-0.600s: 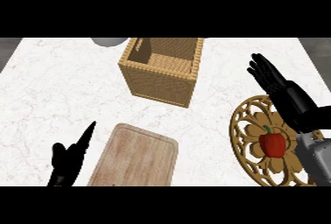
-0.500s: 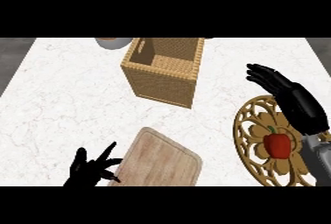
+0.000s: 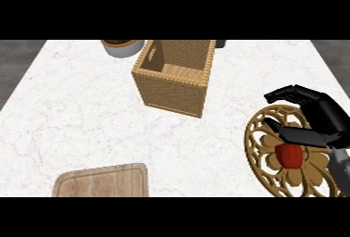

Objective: Pick the bell pepper from the placemat and place it in the basket

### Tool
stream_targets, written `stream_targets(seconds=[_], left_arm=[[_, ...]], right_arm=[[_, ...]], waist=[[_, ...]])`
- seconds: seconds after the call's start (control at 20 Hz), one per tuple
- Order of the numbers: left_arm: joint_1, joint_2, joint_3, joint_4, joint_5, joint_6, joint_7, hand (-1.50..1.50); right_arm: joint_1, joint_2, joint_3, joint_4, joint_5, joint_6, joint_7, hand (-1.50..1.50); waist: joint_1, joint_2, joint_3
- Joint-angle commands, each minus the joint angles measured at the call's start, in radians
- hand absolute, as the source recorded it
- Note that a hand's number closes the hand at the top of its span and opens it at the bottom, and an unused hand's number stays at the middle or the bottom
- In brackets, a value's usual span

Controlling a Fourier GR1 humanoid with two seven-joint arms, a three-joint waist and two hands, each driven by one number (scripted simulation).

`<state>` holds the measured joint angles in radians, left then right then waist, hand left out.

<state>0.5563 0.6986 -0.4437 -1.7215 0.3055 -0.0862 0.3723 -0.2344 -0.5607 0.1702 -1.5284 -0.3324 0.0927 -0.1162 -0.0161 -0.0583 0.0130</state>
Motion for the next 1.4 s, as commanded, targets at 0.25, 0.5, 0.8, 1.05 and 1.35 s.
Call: stream_targets(seconds=[0.25,0.5,0.8,1.05,1.35], left_arm=[[-0.212,-0.078,0.150,-0.163,-0.055,0.094,-0.224,0.00],[-0.152,-0.080,0.153,-0.176,-0.062,0.115,-0.273,0.00],[-0.114,-0.055,0.168,-0.203,-0.091,0.133,-0.322,0.00],[-0.105,-0.086,0.152,-0.210,-0.095,0.144,-0.358,0.00],[-0.101,-0.096,0.161,-0.200,-0.104,0.162,-0.386,0.00]], right_arm=[[0.017,-0.083,0.015,0.003,0.218,-0.135,0.011,-1.50],[0.004,-0.222,-0.014,0.000,0.363,-0.200,0.081,-1.50],[0.020,-0.391,0.063,0.009,0.488,-0.091,0.205,-1.50],[0.032,-0.441,0.124,-0.019,0.486,0.026,0.286,-1.50],[0.015,-0.486,0.128,-0.072,0.453,0.104,0.346,-1.50]], waist=[[-0.076,-0.021,-0.031],[-0.103,-0.032,-0.037],[-0.094,-0.018,-0.039],[-0.087,-0.005,-0.036],[-0.104,-0.006,-0.031]])
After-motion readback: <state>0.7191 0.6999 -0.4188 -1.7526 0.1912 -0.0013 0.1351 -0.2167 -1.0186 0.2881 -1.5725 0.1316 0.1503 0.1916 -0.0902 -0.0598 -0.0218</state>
